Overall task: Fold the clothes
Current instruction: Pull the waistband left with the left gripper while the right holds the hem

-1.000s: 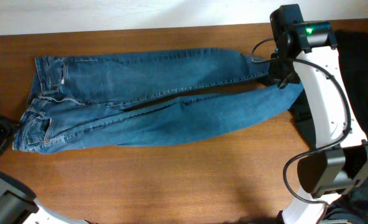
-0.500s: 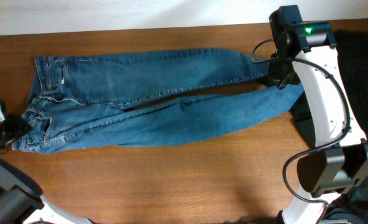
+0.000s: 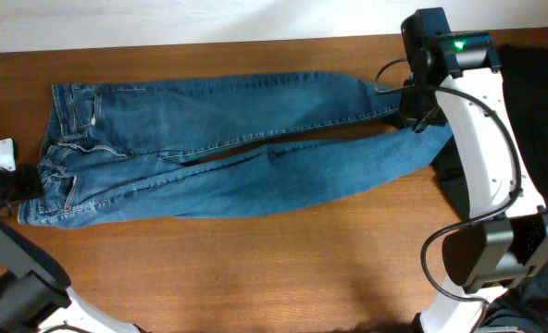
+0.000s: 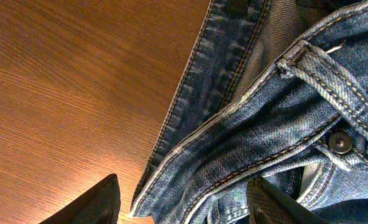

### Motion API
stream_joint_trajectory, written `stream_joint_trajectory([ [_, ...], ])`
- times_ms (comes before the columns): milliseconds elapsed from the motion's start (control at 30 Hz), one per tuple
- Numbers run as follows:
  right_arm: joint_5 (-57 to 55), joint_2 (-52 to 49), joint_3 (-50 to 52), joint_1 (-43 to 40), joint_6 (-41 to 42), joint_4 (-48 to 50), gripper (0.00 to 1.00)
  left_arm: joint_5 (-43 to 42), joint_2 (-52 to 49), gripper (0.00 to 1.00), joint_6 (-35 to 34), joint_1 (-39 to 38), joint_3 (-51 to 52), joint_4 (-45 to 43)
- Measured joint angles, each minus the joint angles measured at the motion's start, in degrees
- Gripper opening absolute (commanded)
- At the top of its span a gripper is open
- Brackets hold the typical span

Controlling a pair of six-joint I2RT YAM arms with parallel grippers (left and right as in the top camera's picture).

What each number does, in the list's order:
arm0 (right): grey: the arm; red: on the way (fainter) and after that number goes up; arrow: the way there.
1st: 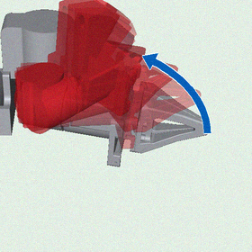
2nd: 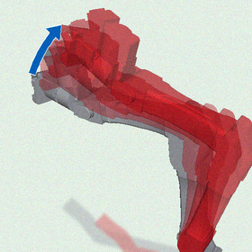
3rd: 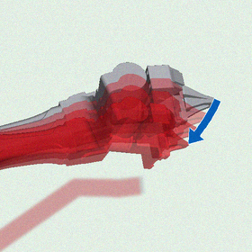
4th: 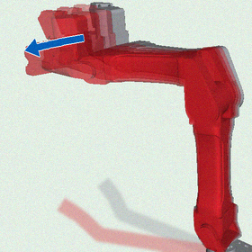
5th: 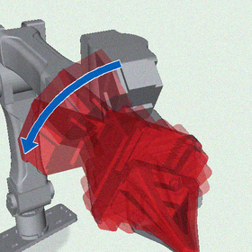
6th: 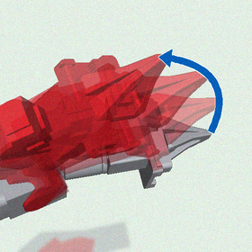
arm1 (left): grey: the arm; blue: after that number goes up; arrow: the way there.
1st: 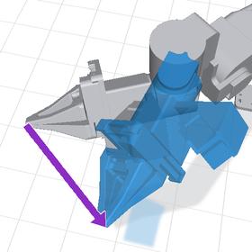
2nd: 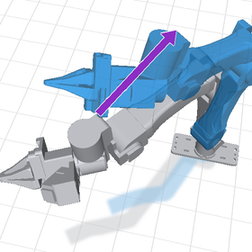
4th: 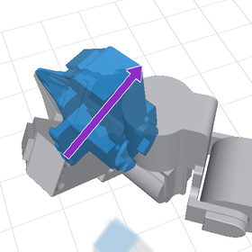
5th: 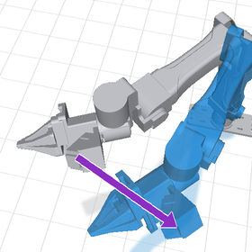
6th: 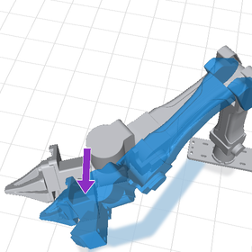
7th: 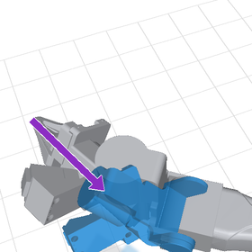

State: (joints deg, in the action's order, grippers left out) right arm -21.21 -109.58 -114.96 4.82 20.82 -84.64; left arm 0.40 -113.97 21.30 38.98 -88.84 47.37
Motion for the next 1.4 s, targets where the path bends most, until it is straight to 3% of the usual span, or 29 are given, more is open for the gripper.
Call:
stream_joint_trajectory([
  [400, 0.00, 0.00, 0.00, 0.00, 0.02, 0.00, 0.04, -2.95, -0.07, 0.65, 2.34, -3.28, 0.13, -0.13],
  [800, 0.02, 0.00, 0.00, 0.00, 0.04, -0.02, 0.04, -4.09, -2.01, 0.56, 3.19, -3.93, 0.37, -0.07],
  [867, 0.00, 0.00, 0.00, 0.00, 0.04, 0.00, 0.04, -4.13, -2.01, 0.49, 3.19, -3.93, 0.39, -0.07],
  [933, 0.00, 0.00, 0.00, 0.00, 0.00, -0.02, 0.04, -4.26, -2.01, 0.23, 3.37, -3.91, 0.39, -0.07],
  [1000, 0.00, 0.02, 0.00, 0.00, 0.04, -0.02, 0.04, -4.33, -2.01, 0.05, 3.41, -3.91, 0.39, -0.07],
  [1400, 0.00, 0.02, 0.00, 0.00, 0.17, 0.50, 0.04, -8.41, -1.75, 0.00, 3.26, -3.76, 0.44, 0.44],
])
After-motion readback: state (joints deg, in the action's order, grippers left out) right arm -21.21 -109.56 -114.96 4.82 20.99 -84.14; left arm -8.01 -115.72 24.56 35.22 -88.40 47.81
